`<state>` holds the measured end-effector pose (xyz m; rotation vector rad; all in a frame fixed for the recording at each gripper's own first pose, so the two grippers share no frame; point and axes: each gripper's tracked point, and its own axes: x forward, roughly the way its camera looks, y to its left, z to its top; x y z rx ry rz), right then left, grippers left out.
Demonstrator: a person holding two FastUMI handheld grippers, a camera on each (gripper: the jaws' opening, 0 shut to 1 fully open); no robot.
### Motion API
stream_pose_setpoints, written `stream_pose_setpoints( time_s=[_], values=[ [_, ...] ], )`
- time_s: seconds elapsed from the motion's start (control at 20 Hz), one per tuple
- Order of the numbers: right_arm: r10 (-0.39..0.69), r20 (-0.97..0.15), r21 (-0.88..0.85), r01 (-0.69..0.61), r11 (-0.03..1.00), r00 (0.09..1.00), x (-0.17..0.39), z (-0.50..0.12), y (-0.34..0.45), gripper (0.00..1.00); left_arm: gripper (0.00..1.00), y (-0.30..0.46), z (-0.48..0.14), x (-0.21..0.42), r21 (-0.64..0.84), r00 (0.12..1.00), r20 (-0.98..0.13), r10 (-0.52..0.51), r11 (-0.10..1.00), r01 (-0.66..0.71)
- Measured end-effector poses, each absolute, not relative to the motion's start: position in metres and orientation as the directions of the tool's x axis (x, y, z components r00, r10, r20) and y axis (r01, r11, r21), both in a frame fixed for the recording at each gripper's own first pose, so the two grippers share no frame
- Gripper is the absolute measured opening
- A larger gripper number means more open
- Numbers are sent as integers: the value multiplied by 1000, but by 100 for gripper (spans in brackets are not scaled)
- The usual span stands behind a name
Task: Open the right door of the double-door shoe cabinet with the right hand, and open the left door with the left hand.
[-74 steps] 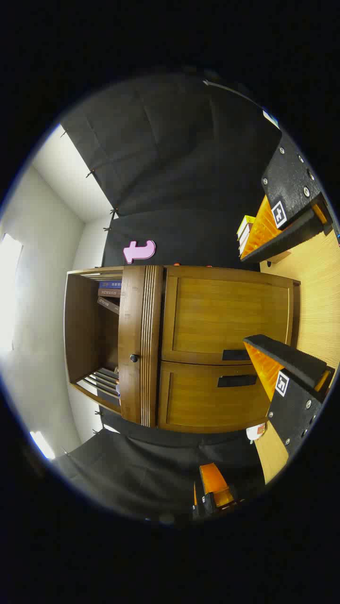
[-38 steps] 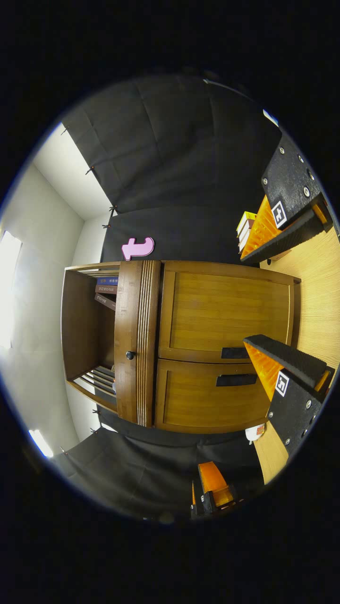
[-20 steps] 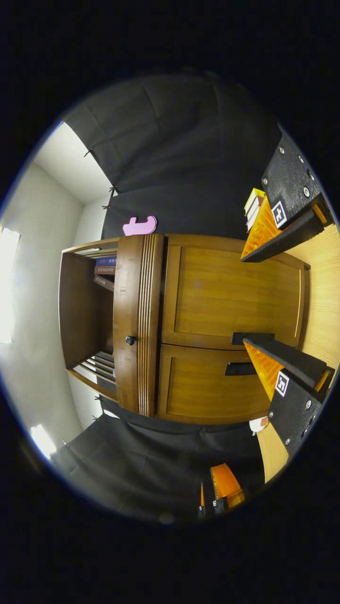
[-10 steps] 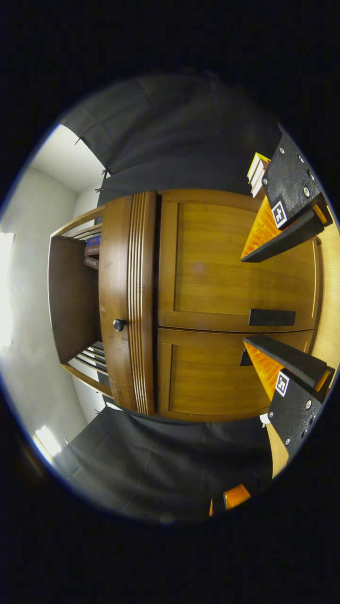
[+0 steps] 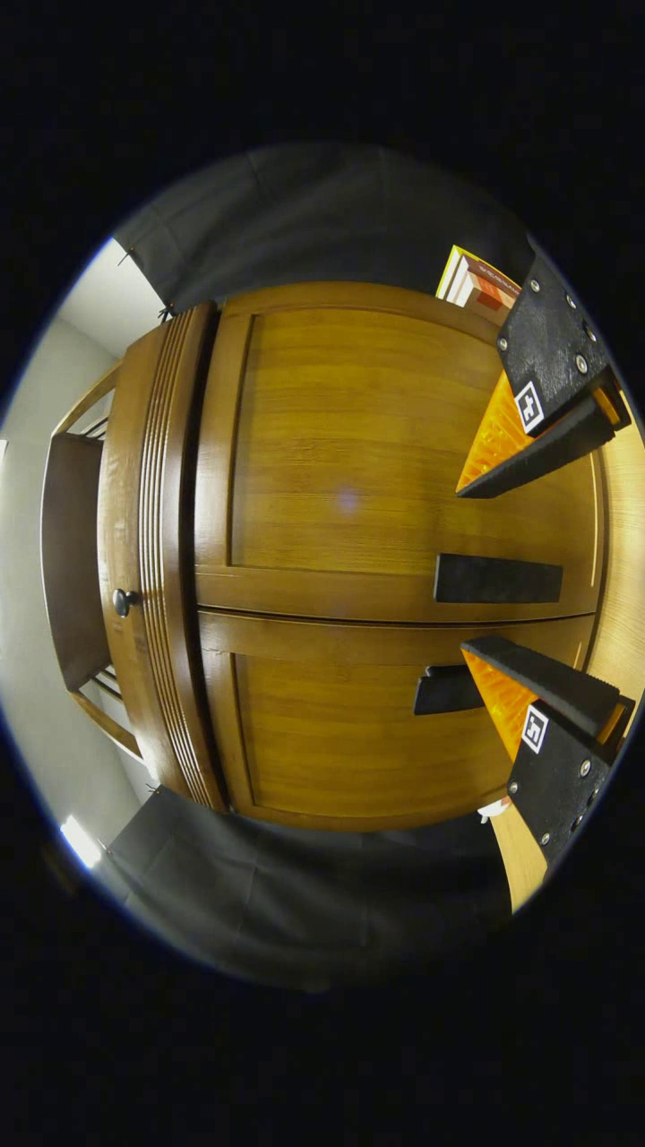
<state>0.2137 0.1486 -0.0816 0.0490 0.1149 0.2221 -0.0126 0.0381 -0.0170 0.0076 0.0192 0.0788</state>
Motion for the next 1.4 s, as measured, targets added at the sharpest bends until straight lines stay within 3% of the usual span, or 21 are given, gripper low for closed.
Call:
stream_pose_setpoints(
  time_s=[0.1,0.6,0.65,0.75,0.8,0.9,1.0,1.05,1.1,1.15,1.2,1.4],
  values=[
    [211,-121,67,-204,977,970,222,-86,151,94,94,41,-16,-13,12,996,-15,85,996,-85],
    [178,-190,100,-162,982,965,249,-115,158,90,94,43,-13,-12,19,997,-6,81,997,-81],
    [179,-191,100,-162,982,965,251,-117,159,94,94,43,-13,-12,18,997,-5,80,997,-80],
    [158,-186,82,-145,986,970,253,-117,156,81,94,45,-14,-11,24,996,-8,86,996,-86],
    [161,-181,76,-149,986,970,253,-118,157,83,94,45,-15,-10,25,996,-10,90,996,-90],
    [175,-175,73,-165,984,969,251,-119,160,63,96,45,-16,-10,22,996,-14,90,996,-90],
    [189,-177,88,-176,980,966,251,-119,167,58,96,45,-15,-10,22,996,-12,90,996,-90],
    [188,-175,92,-174,980,966,252,-118,168,40,96,45,-15,-9,22,996,-12,89,996,-89],
    [192,-180,97,-176,979,965,251,-119,168,34,94,45,-16,-9,21,996,-13,89,996,-89],
    [200,-176,111,-183,977,964,251,-118,168,30,94,45,-16,-9,20,996,-16,89,996,-88],
    [209,-176,130,-188,974,962,251,-119,169,34,96,45,-17,-8,19,996,-20,88,996,-88],
    [196,-175,114,-177,978,965,252,-119,168,22,99,44,-20,-8,14,997,-37,70,997,-70]
  ],
)
